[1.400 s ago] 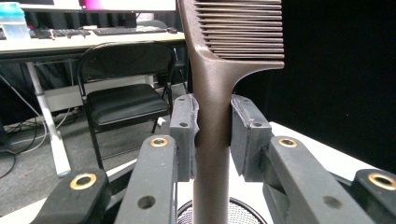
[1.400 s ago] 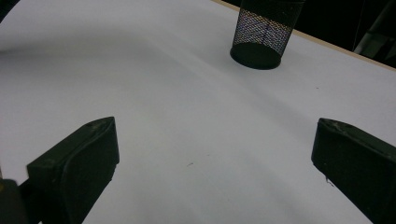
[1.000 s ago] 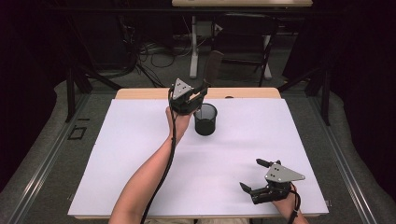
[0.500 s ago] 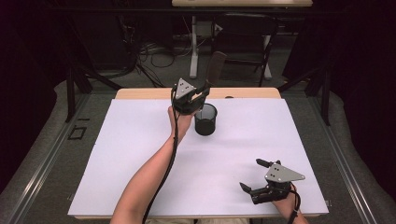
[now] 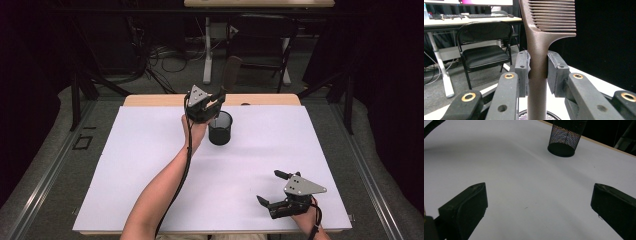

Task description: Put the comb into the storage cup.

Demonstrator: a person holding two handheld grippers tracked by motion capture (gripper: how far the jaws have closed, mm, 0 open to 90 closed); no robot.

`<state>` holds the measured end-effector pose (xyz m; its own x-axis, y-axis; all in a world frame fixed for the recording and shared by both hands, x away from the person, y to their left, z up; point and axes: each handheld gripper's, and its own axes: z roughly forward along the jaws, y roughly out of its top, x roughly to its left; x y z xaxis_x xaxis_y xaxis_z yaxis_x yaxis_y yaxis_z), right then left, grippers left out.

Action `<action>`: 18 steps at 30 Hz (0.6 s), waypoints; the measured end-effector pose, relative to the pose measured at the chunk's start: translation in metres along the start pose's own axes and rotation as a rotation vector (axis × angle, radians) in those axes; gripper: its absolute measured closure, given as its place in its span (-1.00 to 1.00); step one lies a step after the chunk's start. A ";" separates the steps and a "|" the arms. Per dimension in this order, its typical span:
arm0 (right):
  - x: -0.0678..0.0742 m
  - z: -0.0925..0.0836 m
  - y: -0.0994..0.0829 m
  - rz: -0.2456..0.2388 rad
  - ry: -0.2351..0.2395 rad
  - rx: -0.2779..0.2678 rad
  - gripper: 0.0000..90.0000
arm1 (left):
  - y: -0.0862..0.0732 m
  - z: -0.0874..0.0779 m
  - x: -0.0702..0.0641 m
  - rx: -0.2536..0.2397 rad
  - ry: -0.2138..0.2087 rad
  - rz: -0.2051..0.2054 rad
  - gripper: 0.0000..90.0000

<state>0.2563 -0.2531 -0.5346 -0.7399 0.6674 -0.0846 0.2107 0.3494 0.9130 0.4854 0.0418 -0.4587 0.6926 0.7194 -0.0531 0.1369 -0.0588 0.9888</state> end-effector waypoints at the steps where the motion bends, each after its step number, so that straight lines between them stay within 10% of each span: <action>1: 0.000 0.000 0.000 -0.001 0.000 -0.001 -0.99 | -0.001 0.001 0.000 -0.004 0.001 0.001 0.61; 18: 0.000 0.000 0.000 -0.002 0.000 0.000 -0.99 | -0.008 0.006 0.001 0.017 0.007 -0.005 0.61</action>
<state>0.2562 -0.2533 -0.5345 -0.7406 0.6664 -0.0862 0.2092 0.3506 0.9129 0.4895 0.0387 -0.4674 0.6869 0.7245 -0.0572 0.1523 -0.0666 0.9861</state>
